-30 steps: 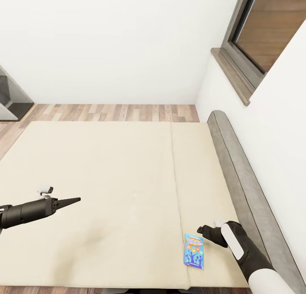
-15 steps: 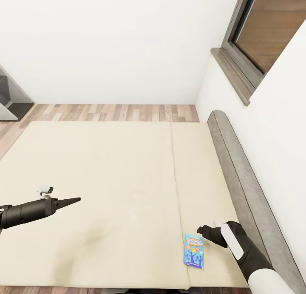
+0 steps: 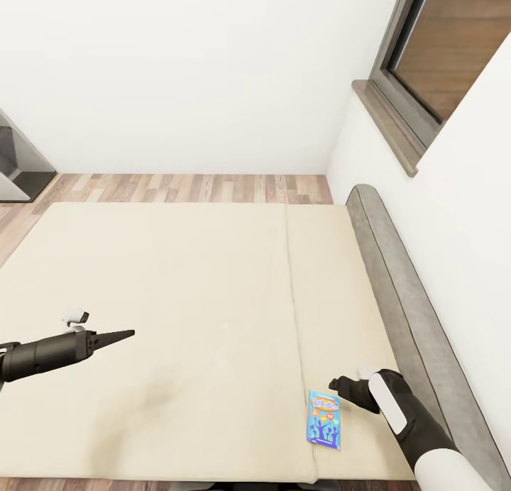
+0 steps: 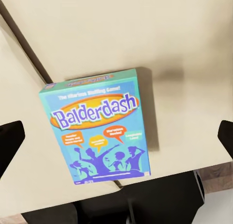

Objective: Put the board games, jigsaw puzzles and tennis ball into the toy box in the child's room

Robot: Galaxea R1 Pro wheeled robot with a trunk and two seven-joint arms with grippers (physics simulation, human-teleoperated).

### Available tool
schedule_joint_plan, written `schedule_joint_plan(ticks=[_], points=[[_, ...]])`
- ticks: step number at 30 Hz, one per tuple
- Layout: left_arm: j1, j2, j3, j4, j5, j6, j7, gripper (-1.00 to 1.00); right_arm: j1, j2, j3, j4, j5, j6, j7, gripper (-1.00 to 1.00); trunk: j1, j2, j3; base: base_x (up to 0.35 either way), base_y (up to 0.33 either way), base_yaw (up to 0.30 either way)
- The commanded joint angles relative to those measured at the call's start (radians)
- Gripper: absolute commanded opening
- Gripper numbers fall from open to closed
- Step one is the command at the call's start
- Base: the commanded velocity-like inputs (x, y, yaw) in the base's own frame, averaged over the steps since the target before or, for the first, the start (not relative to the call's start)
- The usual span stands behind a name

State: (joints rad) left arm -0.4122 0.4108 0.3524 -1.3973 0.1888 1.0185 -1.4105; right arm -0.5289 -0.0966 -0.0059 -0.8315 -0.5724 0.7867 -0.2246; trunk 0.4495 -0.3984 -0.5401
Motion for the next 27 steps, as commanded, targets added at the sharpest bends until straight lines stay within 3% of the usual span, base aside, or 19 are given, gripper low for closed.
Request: schedule_joint_plan(ticks=[1, 27], points=[[0.0, 0.0, 0.0, 0.0, 0.001, 0.01, -0.003, 1.0, 0.0, 0.0, 0.0, -0.001, -0.011, 0.003, -0.009, 1.0, 0.001, -0.002, -0.001, 0.0, 0.0, 0.0], [0.0, 0.0, 0.0, 0.0, 0.001, 0.011, -0.003, 1.0, -0.001, 0.0, 0.0, -0.001, -0.009, 0.003, -0.009, 1.0, 0.001, -0.002, -0.013, 0.0, 0.0, 0.0]])
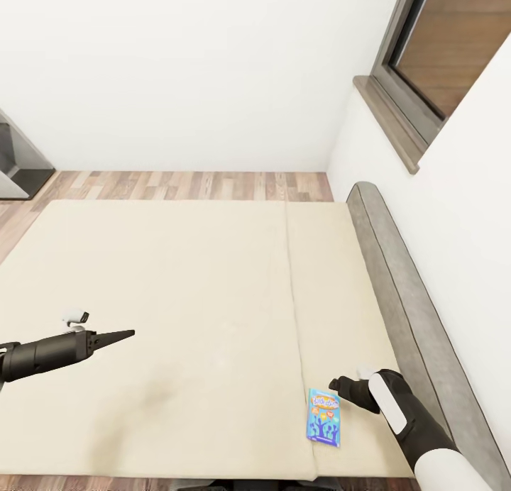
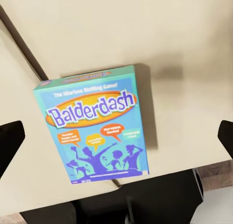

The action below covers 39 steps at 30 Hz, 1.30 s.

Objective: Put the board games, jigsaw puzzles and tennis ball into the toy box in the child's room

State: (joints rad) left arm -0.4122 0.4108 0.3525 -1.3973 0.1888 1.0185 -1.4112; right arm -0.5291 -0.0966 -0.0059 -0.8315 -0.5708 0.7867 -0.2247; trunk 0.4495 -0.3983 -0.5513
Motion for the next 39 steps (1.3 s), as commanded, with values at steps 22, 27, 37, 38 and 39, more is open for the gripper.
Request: schedule_joint_plan(ticks=[22, 27, 37, 38, 39], points=[[0.0, -0.001, -0.001, 0.0, 0.001, 0.01, -0.003, 1.0, 0.0, 0.0, 0.0, 0.001, -0.011, 0.003, -0.009, 1.0, 0.0, -0.002, -0.037, 0.0, 0.0, 0.0], [0.0, -0.001, -0.001, 0.0, 0.001, 0.01, -0.002, 1.0, 0.0, 0.0, 0.0, 0.001, -0.011, 0.003, -0.008, 1.0, 0.0, -0.002, -0.045, 0.0, 0.0, 0.0], [0.0, 0.0, -0.001, 0.0, 0.0, 0.01, -0.002, 1.0, -0.001, 0.0, -0.001, 0.0, -0.017, -0.007, 0.011, 1.0, 0.0, -0.002, -0.059, 0.0, 0.0, 0.0], [0.0, 0.0, 0.0, 0.0, 0.001, 0.011, -0.002, 1.0, -0.001, 0.001, -0.001, 0.0, -0.016, -0.011, 0.016, 1.0, 0.0, -0.002, -0.059, 0.0, 0.0, 0.0], [0.0, 0.0, 0.0, 0.0, 0.001, 0.011, -0.002, 1.0, -0.002, 0.001, 0.0, 0.0, -0.015, -0.014, 0.021, 1.0, 0.0, -0.002, -0.06, 0.0, 0.0, 0.0]])
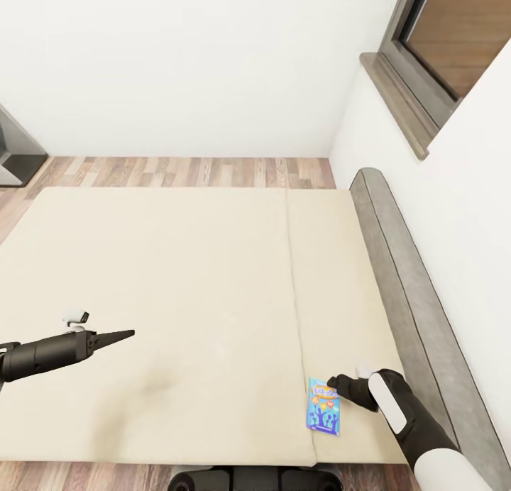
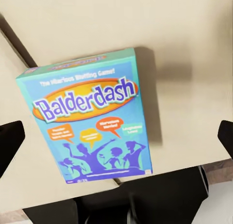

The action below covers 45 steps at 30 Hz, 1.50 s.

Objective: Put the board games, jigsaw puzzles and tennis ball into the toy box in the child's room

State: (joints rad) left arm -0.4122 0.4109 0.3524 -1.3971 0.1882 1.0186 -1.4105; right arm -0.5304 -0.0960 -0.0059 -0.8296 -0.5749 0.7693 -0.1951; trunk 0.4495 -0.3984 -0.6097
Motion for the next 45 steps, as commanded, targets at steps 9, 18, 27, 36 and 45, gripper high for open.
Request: schedule_joint_plan(ticks=[9, 18, 27, 36, 45], points=[[0.0, 0.0, -0.001, 0.0, 0.001, 0.01, -0.002, 1.0, 0.0, -0.015, 0.001, -0.001, -0.002, -0.009, 0.058, 1.0, 0.001, -0.002, -0.002, 0.0, 0.0, 0.0], [0.0, -0.001, -0.003, 0.0, 0.001, 0.01, -0.002, 1.0, 0.0, -0.027, -0.001, -0.002, 0.0, -0.006, 0.071, 1.0, 0.001, -0.002, -0.003, 0.0, 0.0, 0.0], [0.0, -0.001, -0.003, 0.0, 0.0, 0.01, -0.002, 1.0, -0.001, -0.084, -0.009, -0.003, -0.012, 0.003, 0.089, 1.0, 0.001, -0.002, -0.003, 0.0, 0.0, 0.0], [0.0, -0.002, -0.006, 0.0, 0.0, 0.011, -0.001, 1.0, -0.001, -0.099, -0.005, -0.004, -0.003, 0.011, 0.16, 1.0, 0.001, -0.002, -0.003, 0.0, 0.0, 0.0], [-0.005, 0.003, 0.004, -0.002, 0.005, 0.017, -0.01, 1.0, -0.007, -0.105, -0.01, -0.003, -0.002, 0.068, 0.166, 1.0, 0.001, -0.002, -0.003, 0.0, 0.0, 0.0]])
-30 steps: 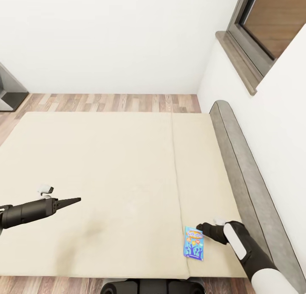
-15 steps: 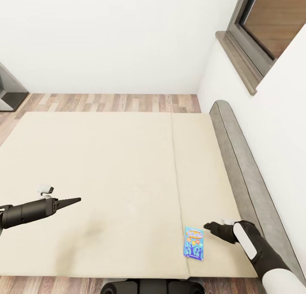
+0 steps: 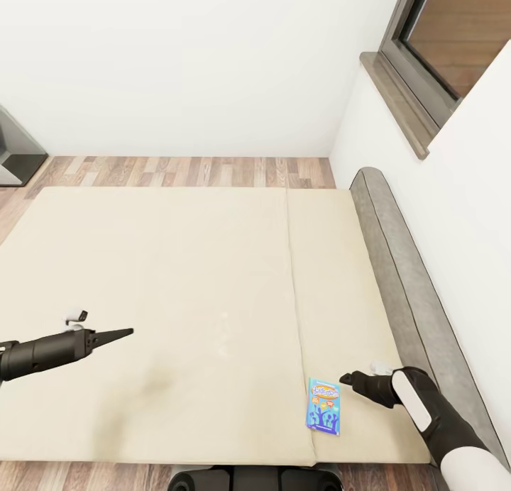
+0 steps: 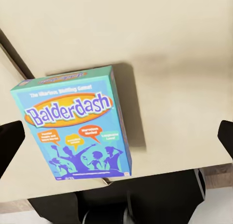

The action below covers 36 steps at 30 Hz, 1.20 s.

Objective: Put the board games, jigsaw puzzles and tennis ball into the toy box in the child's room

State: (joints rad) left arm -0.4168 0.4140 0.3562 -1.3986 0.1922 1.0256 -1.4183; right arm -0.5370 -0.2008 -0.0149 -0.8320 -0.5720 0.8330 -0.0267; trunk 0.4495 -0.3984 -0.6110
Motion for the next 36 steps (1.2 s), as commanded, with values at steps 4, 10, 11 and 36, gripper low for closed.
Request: schedule_joint_plan(ticks=[4, 10, 11, 36], points=[[-0.007, 0.004, 0.003, 0.001, 0.002, 0.015, -0.001, 1.0, -0.001, 0.001, -0.002, -0.001, -0.004, 0.009, -0.003, 1.0, 0.001, -0.002, -0.001, 0.0, 0.0, 0.0], [-0.054, 0.0, -0.002, 0.001, -0.002, 0.017, 0.012, 1.0, -0.001, 0.0, -0.002, -0.001, -0.003, 0.011, -0.002, 1.0, 0.001, -0.002, -0.001, 0.0, 0.0, 0.0], [-0.062, 0.0, -0.003, 0.001, -0.002, 0.017, 0.013, 1.0, -0.001, 0.0, -0.002, -0.001, -0.003, 0.011, -0.002, 1.0, 0.001, -0.002, -0.001, 0.0, 0.0, 0.0], [-0.094, -0.001, -0.065, -0.037, 0.01, 0.021, -0.02, 1.0, -0.001, 0.0, -0.002, -0.001, -0.003, 0.012, -0.002, 1.0, 0.001, -0.002, -0.018, 0.0, 0.0, 0.0]])
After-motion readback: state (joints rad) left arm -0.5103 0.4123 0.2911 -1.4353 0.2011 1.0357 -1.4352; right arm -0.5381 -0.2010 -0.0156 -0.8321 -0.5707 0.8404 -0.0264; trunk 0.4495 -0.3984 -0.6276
